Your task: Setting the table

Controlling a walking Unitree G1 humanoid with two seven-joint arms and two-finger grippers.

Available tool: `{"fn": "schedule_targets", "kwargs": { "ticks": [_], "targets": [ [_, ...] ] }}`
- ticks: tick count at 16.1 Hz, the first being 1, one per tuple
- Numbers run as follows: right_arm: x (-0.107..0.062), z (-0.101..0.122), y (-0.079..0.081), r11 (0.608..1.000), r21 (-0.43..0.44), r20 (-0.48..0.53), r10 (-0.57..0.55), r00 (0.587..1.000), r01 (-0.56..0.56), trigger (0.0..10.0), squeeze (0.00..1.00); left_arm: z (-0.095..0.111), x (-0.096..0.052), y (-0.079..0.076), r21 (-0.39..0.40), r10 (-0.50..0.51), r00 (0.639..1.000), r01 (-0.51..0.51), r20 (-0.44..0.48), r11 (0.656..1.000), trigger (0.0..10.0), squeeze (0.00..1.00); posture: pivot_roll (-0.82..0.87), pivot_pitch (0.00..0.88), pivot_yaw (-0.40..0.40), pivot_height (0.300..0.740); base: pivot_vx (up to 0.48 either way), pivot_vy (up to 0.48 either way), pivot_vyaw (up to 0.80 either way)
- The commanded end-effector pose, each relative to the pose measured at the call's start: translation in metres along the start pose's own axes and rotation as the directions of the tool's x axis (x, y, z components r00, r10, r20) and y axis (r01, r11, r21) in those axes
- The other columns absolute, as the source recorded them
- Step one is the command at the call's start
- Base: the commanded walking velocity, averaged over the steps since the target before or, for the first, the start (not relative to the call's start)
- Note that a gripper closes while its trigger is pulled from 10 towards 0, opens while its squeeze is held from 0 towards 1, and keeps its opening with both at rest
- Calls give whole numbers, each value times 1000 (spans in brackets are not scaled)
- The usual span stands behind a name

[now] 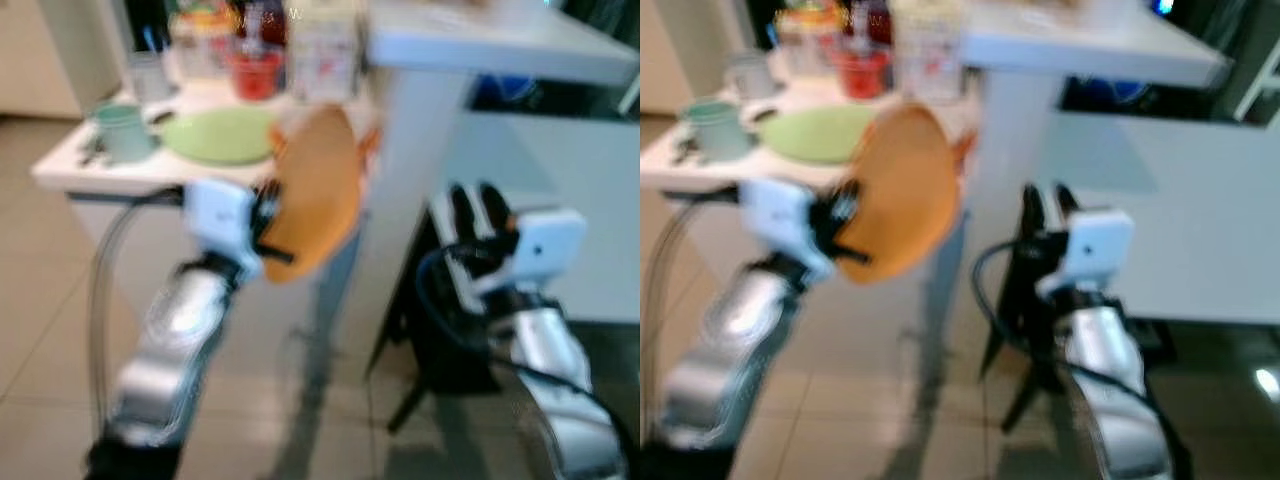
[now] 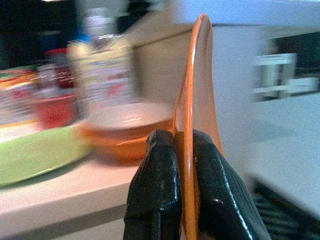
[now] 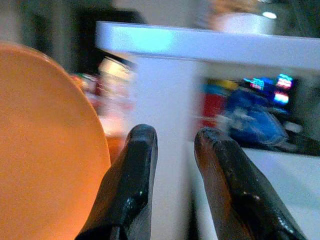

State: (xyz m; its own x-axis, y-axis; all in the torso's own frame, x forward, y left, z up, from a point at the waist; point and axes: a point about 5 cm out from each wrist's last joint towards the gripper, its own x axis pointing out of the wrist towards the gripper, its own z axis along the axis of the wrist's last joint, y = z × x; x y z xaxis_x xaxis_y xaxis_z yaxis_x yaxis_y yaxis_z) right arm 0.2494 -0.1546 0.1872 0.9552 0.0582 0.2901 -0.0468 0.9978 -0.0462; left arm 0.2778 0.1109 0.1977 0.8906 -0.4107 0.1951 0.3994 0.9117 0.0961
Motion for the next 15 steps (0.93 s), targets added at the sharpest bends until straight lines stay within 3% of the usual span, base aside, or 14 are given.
{"fn": "schedule_targets", "kwargs": {
  "ticks": [1, 5, 10, 15],
  "targets": [
    [1, 3, -2, 1000, -2, 11, -26, 1000, 26, 10000, 0, 20, 5, 4, 47, -9, 995, 4, 102, 999, 10000, 0, -21, 0, 1, 740, 0, -439, 0],
    [7, 0, -6, 995, -19, -20, -94, 995, 94, 10000, 0, 29, 13, 9, 46, 6, 991, -12, 136, 999, 10000, 0, -21, 0, 9, 740, 0, -440, 0],
    [12, -4, -4, 994, -71, -84, -87, 993, 81, 10000, 0, 22, 13, 19, 52, 105, 987, -112, 120, 992, 10000, 0, -22, 0, 10, 740, 0, -437, 0],
    [14, -6, -6, 995, -62, -102, -79, 992, 72, 10000, 0, 22, 16, 20, 76, 123, 985, -133, 123, 988, 10000, 0, -21, 0, -2, 740, 0, -431, 0]
  ]
}}
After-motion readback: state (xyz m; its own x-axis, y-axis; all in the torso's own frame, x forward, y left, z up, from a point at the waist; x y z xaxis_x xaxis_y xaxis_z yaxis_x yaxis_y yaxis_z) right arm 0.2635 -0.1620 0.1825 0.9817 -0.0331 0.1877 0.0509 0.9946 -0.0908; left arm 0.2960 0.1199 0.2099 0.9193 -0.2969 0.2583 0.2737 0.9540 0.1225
